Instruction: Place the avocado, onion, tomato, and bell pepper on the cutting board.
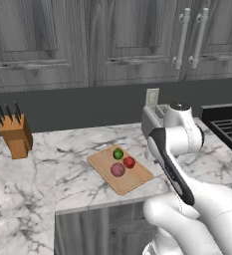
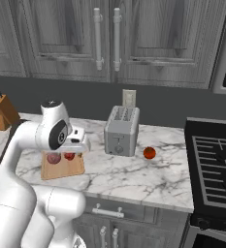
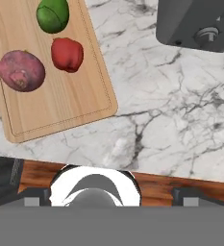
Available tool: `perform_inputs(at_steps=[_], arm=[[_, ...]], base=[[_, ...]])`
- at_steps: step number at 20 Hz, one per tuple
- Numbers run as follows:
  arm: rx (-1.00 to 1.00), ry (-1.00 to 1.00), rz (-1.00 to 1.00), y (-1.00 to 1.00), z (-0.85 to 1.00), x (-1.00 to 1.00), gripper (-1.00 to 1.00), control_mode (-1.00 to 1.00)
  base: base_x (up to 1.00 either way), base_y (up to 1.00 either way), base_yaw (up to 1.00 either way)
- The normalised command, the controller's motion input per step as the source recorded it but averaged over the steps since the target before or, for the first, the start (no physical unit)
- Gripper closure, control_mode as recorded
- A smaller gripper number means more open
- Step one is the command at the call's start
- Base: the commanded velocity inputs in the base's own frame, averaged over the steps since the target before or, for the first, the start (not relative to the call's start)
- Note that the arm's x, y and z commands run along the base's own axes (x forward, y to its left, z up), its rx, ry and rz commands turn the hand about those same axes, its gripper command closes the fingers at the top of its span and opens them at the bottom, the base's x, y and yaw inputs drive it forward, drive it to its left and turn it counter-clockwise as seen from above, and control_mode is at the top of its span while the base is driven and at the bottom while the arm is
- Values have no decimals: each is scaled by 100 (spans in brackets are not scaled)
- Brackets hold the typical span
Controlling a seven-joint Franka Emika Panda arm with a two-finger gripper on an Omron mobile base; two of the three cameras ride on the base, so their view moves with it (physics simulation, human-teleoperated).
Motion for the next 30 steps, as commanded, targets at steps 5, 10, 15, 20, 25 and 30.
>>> perform_inputs(at_steps=[5,10,15,20,25,30], arm=[[0,0,-2,-81,39,0,-100,-100],[0,0,0,-74,34,8,-100,-100],[0,1,0,-76,26,27,-100,-100],[0,0,0,-75,22,28,-100,-100],[3,0,2,-60,11,29,-100,-100],[5,0,14,-35,0,28,-100,-100]], base=[[0,0,0],[0,0,0],[0,0,0],[0,0,0],[0,0,0],[0,0,0]])
